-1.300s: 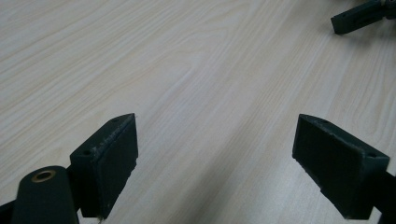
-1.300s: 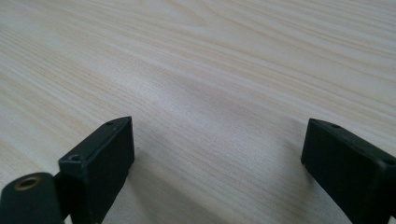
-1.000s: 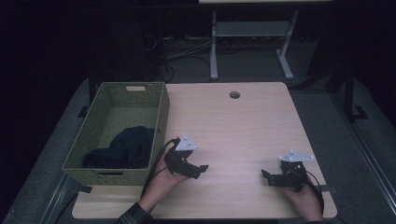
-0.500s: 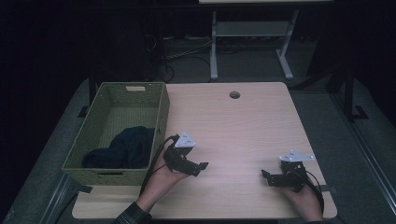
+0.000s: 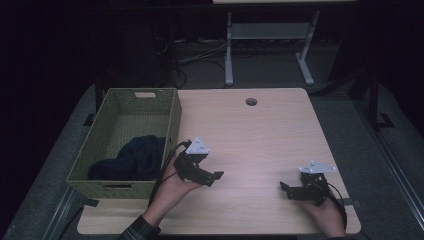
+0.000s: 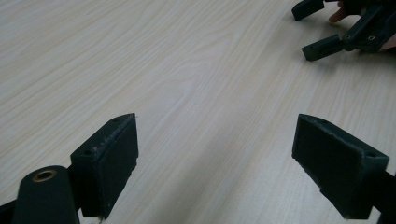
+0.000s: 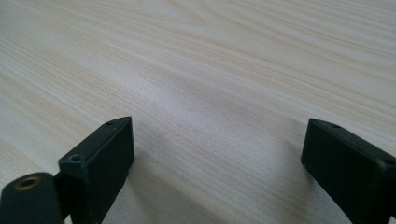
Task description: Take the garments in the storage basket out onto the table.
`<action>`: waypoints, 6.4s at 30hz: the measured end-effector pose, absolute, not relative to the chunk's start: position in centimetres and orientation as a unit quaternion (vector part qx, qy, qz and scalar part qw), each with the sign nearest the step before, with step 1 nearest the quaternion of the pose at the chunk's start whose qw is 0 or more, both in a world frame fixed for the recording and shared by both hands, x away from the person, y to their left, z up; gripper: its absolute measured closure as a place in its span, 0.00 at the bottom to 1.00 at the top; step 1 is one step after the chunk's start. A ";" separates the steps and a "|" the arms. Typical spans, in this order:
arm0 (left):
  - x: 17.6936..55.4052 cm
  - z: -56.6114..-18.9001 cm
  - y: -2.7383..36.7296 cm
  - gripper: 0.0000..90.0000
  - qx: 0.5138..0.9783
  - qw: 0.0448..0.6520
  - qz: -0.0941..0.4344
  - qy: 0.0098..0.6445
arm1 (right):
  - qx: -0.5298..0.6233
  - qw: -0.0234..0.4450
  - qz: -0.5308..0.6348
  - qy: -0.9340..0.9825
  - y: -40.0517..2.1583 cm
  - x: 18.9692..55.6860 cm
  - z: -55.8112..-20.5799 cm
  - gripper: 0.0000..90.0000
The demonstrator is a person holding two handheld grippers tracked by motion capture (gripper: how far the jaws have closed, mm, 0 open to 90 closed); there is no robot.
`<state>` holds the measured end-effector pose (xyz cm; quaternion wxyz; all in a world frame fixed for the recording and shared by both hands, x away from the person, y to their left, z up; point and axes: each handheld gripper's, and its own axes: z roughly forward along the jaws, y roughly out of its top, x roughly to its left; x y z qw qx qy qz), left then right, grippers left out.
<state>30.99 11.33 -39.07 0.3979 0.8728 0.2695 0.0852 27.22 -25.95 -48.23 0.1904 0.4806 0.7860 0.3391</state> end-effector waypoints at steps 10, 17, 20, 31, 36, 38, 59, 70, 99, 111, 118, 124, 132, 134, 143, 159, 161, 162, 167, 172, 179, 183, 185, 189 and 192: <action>31.3 -37.8 11.5 0.16 0.877 0.394 0.082 0.262 | 0.482 0.189 0.339 0.786 -25.9 27.2 -48.2 0.10; 31.9 -37.3 11.9 0.16 0.877 0.399 0.070 0.259 | 0.482 0.189 0.339 0.786 -25.9 27.2 -48.2 0.10; 32.3 -37.2 11.9 0.16 0.876 0.405 0.058 0.255 | 0.481 0.190 0.339 0.786 -26.0 27.2 -48.2 0.10; 33.5 -36.1 12.4 0.16 0.886 0.394 0.050 0.240 | 0.478 0.190 0.340 0.787 -26.0 27.2 -48.2 0.10; 33.9 -35.9 13.2 0.16 0.886 0.392 0.047 0.244 | 0.480 0.190 0.340 0.786 -25.9 27.2 -48.2 0.10; 33.9 -35.7 13.7 0.16 0.885 0.394 0.049 0.244 | 0.480 0.190 0.340 0.786 -25.9 27.2 -48.2 0.10; 34.3 -33.9 18.0 0.17 0.878 0.395 0.067 0.261 | 0.479 0.190 0.339 0.787 -25.9 27.2 -48.2 0.10; 34.4 -33.5 19.6 0.17 0.875 0.398 0.069 0.268 | 0.479 0.190 0.340 0.787 -25.9 27.2 -48.2 0.10; 34.1 -31.3 26.4 0.17 0.854 0.399 0.109 0.315 | 0.479 0.190 0.340 0.787 -25.9 27.2 -48.2 0.10; 34.3 -31.6 29.0 0.17 0.851 0.375 0.122 0.347 | 0.479 0.190 0.340 0.787 -25.9 27.2 -48.2 0.10; 34.3 -31.9 30.7 0.17 0.843 0.375 0.123 0.367 | 0.479 0.189 0.340 0.787 -25.9 27.2 -48.2 0.10; 34.3 -32.4 32.0 0.16 0.840 0.365 0.122 0.383 | 0.478 0.189 0.340 0.787 -25.9 27.2 -48.2 0.10; 34.6 -33.5 33.0 0.16 0.842 0.349 0.107 0.397 | 0.479 0.190 0.339 0.787 -25.9 27.2 -48.2 0.10; 34.7 -33.8 33.0 0.17 0.845 0.344 0.100 0.397 | 0.479 0.190 0.339 0.787 -25.9 27.2 -48.2 0.10; 35.1 -34.8 32.9 0.17 0.856 0.321 0.086 0.396 | 0.479 0.190 0.340 0.787 -25.9 27.2 -48.2 0.10; 35.8 -36.5 32.2 0.24 0.873 0.290 0.043 0.390 | 0.479 0.190 0.339 0.787 -25.9 27.2 -48.2 0.10; 35.9 -36.6 32.1 0.28 0.875 0.287 0.039 0.388 | 0.479 0.190 0.339 0.787 -25.9 27.2 -48.2 0.10; 35.9 -36.7 32.1 0.28 0.877 0.284 0.037 0.387 | 0.479 0.190 0.339 0.787 -25.9 27.2 -48.2 0.10; 35.9 -36.7 32.0 0.48 0.883 0.275 0.032 0.380 | 0.479 0.190 0.339 0.787 -25.9 27.2 -48.2 0.10; 35.9 -36.8 32.0 0.73 0.885 0.266 0.022 0.380 | 0.479 0.190 0.340 0.787 -25.9 27.2 -48.2 0.10; 36.0 -36.7 32.3 0.80 0.877 0.278 0.018 0.392 | 0.479 0.190 0.339 0.787 -25.9 27.2 -48.2 0.10; 35.8 -36.2 32.6 0.80 0.872 0.290 0.020 0.393 | 0.479 0.190 0.339 0.787 -25.9 27.2 -48.2 0.10; 35.7 -35.9 32.7 0.80 0.870 0.298 0.022 0.393 | 0.479 0.190 0.339 0.787 -25.9 27.2 -48.2 0.10; 35.4 -35.2 33.1 0.80 0.864 0.312 0.034 0.395 | 0.479 0.190 0.339 0.787 -25.9 27.2 -48.2 0.10; 35.1 -34.6 33.5 0.80 0.856 0.325 0.044 0.400 | 0.479 0.190 0.339 0.787 -25.9 27.2 -48.2 0.10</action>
